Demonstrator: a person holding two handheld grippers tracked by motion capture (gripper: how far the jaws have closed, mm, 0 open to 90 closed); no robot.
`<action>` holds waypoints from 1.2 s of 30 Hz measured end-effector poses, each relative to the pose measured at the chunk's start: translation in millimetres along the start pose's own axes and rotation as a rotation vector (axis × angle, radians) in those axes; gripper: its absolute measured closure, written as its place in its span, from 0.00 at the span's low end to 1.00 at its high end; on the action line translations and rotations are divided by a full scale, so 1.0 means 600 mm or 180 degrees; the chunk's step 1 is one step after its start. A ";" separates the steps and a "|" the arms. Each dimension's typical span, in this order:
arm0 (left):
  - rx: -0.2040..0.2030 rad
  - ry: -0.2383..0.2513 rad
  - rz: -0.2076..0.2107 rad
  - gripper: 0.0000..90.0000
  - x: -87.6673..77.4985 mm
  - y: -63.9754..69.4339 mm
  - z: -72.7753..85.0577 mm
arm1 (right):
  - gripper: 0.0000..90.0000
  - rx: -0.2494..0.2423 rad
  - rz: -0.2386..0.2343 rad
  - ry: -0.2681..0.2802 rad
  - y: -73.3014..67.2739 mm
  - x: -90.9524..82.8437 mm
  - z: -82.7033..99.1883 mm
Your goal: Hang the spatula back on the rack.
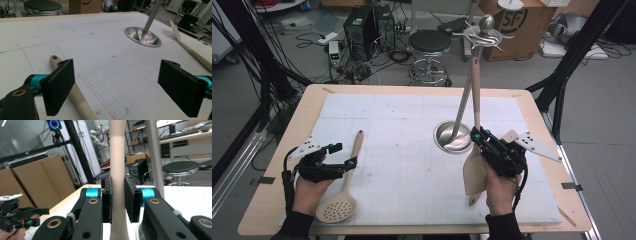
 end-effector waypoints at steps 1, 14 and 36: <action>-0.0002 0.0000 0.0001 0.16 0.000 0.000 0.000 | 0.87 0.0017 0.0022 0.0018 0.004 -0.004 -0.002; 0.0000 -0.0032 0.0002 0.16 0.003 0.001 0.003 | 0.87 0.0131 0.0048 0.0221 0.027 -0.036 -0.015; 0.0004 -0.0026 0.0001 0.16 0.003 0.002 0.002 | 0.87 0.0170 -0.0155 0.0375 0.021 -0.047 -0.054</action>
Point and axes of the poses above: each handheld gripper's, and its own axes: x roughly forward along the jaws, z roughly out of its underside, y roughly to its right, the point moved 9 cm from there along x, roughly forward along the jaws, and after that the axes turned 7 degrees about -z, right-handed, at the moved point
